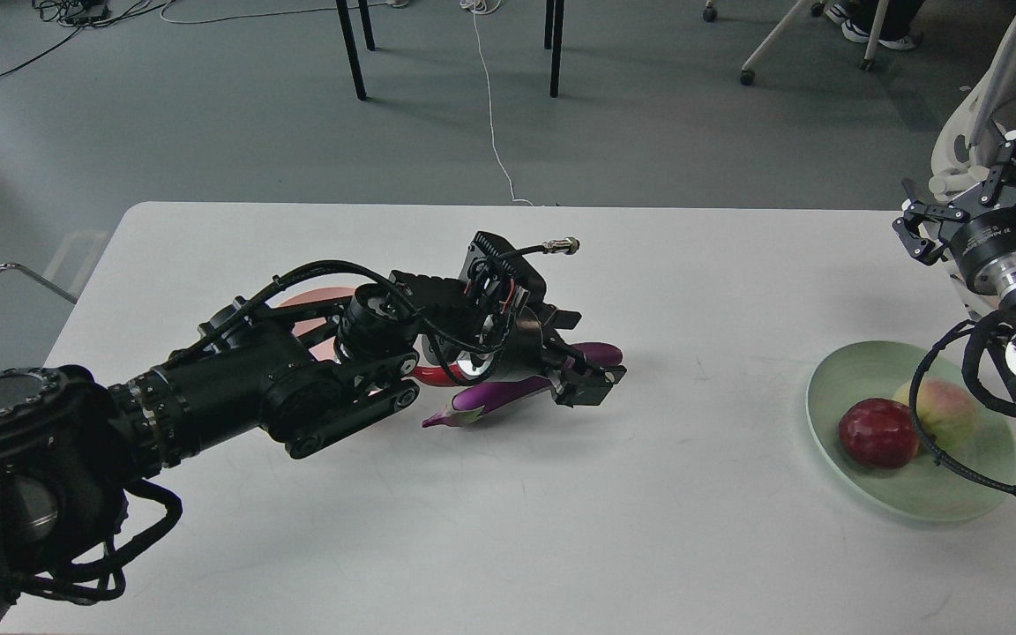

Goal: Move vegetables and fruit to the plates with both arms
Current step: 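Grasp the purple eggplant with the left hand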

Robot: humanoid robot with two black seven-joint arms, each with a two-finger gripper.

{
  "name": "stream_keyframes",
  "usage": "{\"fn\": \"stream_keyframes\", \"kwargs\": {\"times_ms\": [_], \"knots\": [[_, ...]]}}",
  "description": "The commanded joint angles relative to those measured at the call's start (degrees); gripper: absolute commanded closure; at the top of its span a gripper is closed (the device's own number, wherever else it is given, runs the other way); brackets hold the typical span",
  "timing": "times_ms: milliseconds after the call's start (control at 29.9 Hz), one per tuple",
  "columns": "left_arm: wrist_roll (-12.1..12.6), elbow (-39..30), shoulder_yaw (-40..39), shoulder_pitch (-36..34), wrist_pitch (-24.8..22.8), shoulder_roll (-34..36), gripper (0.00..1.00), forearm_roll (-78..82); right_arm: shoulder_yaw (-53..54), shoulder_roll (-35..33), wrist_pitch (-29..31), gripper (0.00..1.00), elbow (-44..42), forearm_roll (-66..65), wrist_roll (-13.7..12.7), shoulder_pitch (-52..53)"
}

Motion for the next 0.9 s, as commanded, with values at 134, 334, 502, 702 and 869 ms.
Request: {"fn": "stream_keyframes", "kwargs": {"times_ms": [134,334,502,702,869], "knots": [[0.33,0.24,5.79,-0.33,0.25,1.21,0.14,0.34,-0.10,-0.08,-0.01,0.01,0.09,0.00,0.24,-0.02],[0.33,0.15,5.53,-0.50,0.34,2.88,0.14,0.34,-0.01,-0.08,-0.01,0.01,0.27,0.00,0.33,0.06],[0.06,-0.56,5.44,-1.82,0.34,5.61,0.14,0.08,-0.10,-0.08,-0.01,0.01,0.27,0.00,0.33,0.06],[-0.29,-0.82,5.79,-1.56,0.34,6.32,0.14,-0.01,-0.10,0.01,-0.01,0.02,0.36,0.00,0.33,0.24],[-0.20,-1.52,5.71,-1.47,0.34,5.61,0.16,-0.10,-0.10,0.01,-0.01,0.01,0.36,0.00,0.33,0.33]]}}
